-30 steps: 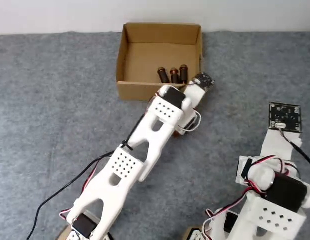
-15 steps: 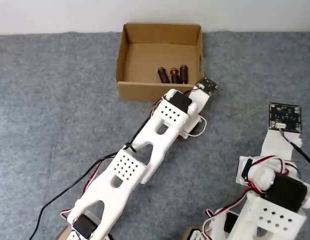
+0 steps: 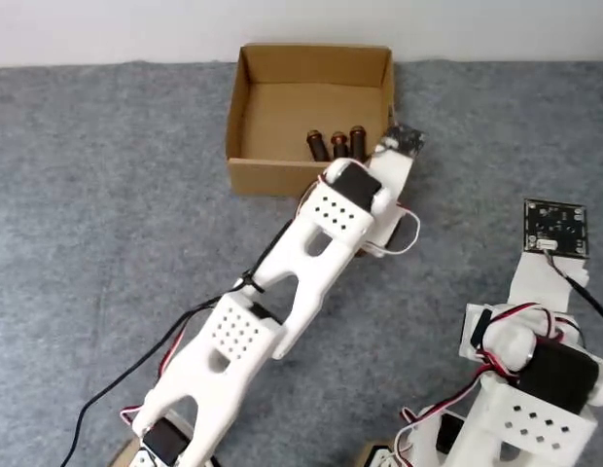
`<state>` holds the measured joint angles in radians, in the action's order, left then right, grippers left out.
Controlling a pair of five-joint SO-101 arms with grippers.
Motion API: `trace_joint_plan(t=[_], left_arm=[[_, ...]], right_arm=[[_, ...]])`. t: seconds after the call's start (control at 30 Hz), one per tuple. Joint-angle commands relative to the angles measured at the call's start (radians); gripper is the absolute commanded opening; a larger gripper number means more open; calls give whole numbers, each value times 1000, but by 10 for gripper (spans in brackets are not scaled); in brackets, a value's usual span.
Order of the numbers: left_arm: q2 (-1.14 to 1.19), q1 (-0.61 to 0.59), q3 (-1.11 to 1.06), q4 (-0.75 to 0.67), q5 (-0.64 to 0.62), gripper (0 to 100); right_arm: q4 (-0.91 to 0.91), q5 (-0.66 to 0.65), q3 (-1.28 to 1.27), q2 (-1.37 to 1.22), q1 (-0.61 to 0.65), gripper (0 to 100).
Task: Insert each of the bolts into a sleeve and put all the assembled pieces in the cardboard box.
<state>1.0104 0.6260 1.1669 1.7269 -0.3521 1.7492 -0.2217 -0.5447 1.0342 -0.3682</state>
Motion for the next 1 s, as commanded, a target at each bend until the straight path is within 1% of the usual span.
trace_joint_plan(t=[0.0, 0.13, 0.27, 0.4, 0.57, 0.63, 0.7, 0.8, 0.9, 0.93, 0.97], left_arm=[[-229, 15, -179, 29, -94, 4], [-433, 20, -495, 28, -144, 4], [-620, -9, -731, 26, -176, 3], [-763, -78, -866, 25, -221, 3], [-838, -201, -972, 25, -388, 4], [-836, -255, -1000, 25, -508, 4], [-824, -301, -1015, 25, -672, 5], [-786, -358, -1020, 25, -948, 5], [-729, -410, -1023, 25, -1292, 5], [-704, -423, -1023, 26, -1387, 5], [-678, -436, -1023, 26, -1450, 5]], right_arm=[[25, 2, 3, 10, -12, 9], [25, 2, 3, 10, -12, 9], [25, 2, 3, 10, -12, 9], [25, 5, 3, 10, -12, 9], [25, 8, 3, 10, -8, 9], [25, 8, 3, 10, -8, 9], [27, 8, 3, 10, -10, 9], [27, 8, 3, 10, -10, 9], [27, 8, 3, 10, -10, 9], [27, 8, 3, 10, -10, 9], [27, 8, 3, 10, -12, 9]])
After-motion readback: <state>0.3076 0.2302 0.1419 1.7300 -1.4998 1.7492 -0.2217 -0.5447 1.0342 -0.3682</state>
